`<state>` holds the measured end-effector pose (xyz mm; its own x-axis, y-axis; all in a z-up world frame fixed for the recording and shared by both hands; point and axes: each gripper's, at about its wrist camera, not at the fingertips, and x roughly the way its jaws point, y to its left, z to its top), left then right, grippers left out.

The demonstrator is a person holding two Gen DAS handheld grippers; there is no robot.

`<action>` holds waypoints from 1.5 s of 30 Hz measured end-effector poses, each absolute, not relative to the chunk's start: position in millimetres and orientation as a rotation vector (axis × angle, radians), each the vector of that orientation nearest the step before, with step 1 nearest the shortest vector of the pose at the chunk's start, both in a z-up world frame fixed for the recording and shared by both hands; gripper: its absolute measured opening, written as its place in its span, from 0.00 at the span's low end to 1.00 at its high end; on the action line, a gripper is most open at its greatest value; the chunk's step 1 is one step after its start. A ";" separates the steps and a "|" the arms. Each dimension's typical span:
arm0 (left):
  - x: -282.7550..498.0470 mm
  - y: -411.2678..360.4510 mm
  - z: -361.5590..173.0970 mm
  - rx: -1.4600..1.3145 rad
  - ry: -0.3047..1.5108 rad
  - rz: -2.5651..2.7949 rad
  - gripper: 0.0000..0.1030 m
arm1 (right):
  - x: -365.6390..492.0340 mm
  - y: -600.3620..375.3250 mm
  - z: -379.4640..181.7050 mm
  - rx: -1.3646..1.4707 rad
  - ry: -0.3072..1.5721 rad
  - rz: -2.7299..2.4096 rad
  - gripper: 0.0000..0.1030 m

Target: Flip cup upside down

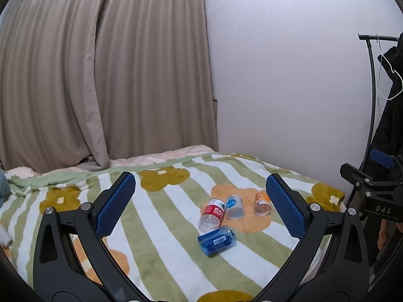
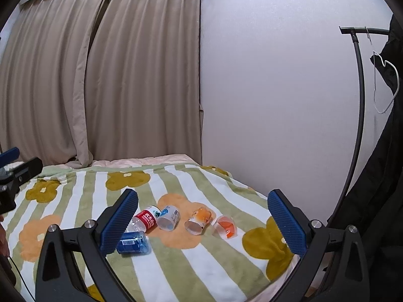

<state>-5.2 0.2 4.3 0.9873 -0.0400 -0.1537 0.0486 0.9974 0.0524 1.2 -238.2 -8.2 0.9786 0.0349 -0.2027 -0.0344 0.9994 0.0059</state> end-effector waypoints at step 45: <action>-1.6 -9.2 3.7 0.063 0.149 -0.065 1.00 | 11.2 -243.9 -6.4 0.016 0.200 0.002 1.00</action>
